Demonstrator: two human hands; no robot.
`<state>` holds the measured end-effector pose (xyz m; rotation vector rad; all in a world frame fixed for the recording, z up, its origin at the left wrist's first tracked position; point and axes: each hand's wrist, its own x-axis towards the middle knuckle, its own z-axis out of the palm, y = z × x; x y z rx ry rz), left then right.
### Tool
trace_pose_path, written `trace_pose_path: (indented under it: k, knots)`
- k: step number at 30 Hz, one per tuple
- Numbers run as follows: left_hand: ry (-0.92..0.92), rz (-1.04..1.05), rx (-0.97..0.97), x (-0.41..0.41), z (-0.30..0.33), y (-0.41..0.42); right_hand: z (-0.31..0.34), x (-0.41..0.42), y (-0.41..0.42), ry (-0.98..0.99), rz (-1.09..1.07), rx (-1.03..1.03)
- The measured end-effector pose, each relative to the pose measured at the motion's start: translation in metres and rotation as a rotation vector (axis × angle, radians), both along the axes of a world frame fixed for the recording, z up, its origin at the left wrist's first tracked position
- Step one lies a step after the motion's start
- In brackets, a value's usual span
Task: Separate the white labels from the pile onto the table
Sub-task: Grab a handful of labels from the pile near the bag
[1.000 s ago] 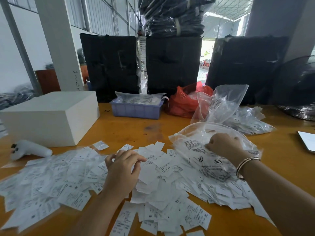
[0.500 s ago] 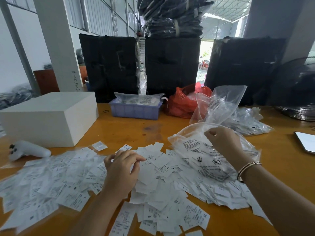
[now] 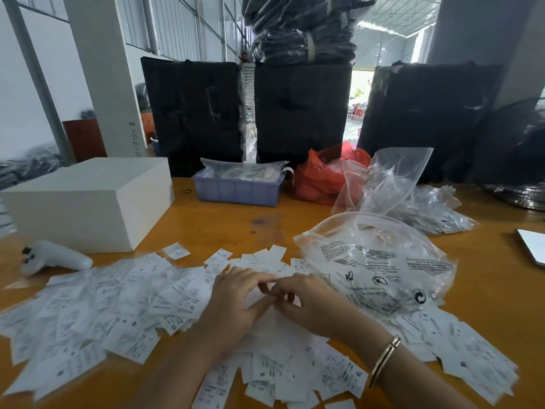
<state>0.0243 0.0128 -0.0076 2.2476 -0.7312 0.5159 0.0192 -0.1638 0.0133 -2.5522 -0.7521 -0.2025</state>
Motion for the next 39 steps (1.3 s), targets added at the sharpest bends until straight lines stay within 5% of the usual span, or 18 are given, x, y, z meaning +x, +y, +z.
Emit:
trace_pose_path:
  k: [4,10,15,20,30,39]
  knots:
    - [0.004,0.074,-0.191,0.002,0.001,0.001,-0.011,0.006,0.001,-0.028,-0.178,0.165]
    - [0.311,0.165,-0.541,0.002,0.002,0.005,-0.027,0.018,0.003,-0.081,-0.348,-0.148]
    - [0.384,0.113,-0.707,0.001,0.006,0.004,-0.028,0.015,0.001,-0.236,-0.370,0.032]
    - [0.417,0.110,-0.733,0.002,0.007,0.001,-0.028,0.010,-0.001,-0.094,-0.329,0.583]
    - [0.461,0.035,-0.716,0.001,0.004,0.001,-0.018,-0.005,0.012,0.015,-0.099,0.553]
    - [0.466,-0.063,-0.534,-0.001,0.005,0.001,-0.016,-0.002,0.010,0.001,-0.266,0.674]
